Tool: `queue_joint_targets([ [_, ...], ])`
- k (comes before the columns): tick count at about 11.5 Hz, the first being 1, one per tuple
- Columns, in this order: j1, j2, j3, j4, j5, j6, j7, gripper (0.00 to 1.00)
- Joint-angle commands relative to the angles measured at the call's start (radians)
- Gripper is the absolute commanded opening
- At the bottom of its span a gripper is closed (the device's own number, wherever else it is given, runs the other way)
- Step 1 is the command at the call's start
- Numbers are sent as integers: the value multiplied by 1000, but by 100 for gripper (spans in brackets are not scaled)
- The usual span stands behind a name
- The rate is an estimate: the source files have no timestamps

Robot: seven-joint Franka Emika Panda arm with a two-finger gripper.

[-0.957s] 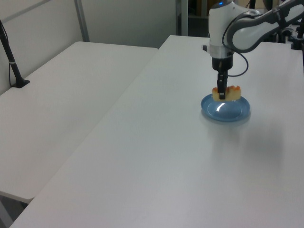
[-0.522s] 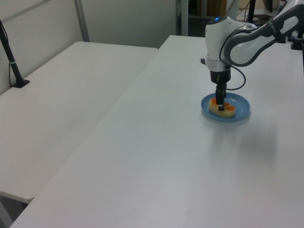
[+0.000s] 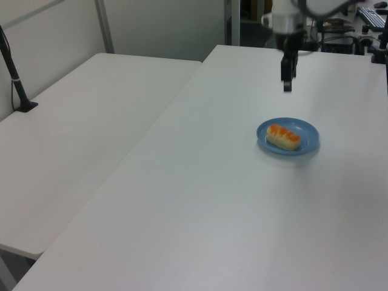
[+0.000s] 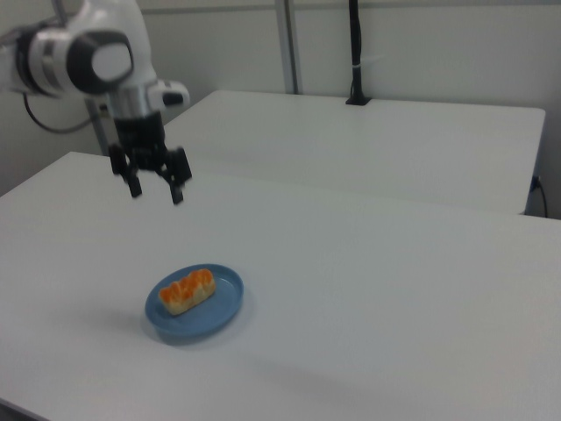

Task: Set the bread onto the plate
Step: 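Open the gripper to release the roll and raise the gripper away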

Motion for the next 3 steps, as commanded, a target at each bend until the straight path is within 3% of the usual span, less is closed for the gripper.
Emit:
queue_joint_targets([
  [1, -24, 3, -8, 139, 14, -105, 63, 100],
  [3, -27, 3, -12, 144, 14, -106, 70, 100],
])
